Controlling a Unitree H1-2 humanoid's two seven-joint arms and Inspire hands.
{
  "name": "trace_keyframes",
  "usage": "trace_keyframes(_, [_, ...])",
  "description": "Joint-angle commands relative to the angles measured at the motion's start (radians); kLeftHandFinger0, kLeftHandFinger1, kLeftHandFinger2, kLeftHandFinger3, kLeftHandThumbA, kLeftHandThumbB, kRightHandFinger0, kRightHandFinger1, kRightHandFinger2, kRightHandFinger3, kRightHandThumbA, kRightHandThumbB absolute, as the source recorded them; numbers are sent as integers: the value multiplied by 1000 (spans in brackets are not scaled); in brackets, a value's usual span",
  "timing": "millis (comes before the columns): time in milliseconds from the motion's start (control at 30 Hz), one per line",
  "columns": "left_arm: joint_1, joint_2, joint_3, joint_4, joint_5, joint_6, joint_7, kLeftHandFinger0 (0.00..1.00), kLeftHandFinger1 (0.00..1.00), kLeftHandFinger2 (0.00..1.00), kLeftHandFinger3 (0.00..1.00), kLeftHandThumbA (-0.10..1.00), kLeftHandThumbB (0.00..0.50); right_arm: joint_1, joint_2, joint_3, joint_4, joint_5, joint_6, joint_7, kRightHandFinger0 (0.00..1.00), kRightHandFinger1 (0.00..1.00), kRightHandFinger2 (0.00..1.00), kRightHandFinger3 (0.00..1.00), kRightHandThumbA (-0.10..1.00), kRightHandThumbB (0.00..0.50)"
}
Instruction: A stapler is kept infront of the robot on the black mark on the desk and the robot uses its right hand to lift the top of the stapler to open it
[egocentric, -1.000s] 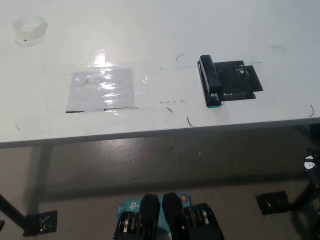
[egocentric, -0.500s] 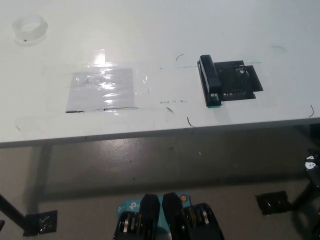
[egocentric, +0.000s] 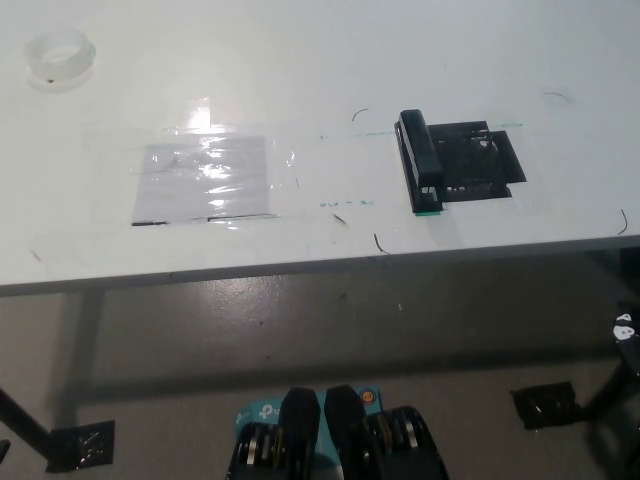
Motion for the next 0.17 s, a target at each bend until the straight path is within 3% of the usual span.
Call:
trace_keyframes(0, [-11, 29, 3, -18, -6, -18, 2, 461, 529, 672, 856, 1000, 198, -33, -3, -14, -28, 10, 5, 23, 393, 400, 478, 635, 432, 64])
trace_keyframes(133, [-12, 29, 6, -13, -14, -19, -2, 460, 519, 655, 840, 1000, 197, -35, -4, -15, -22, 3, 1, 24, 383, 394, 474, 627, 441, 65])
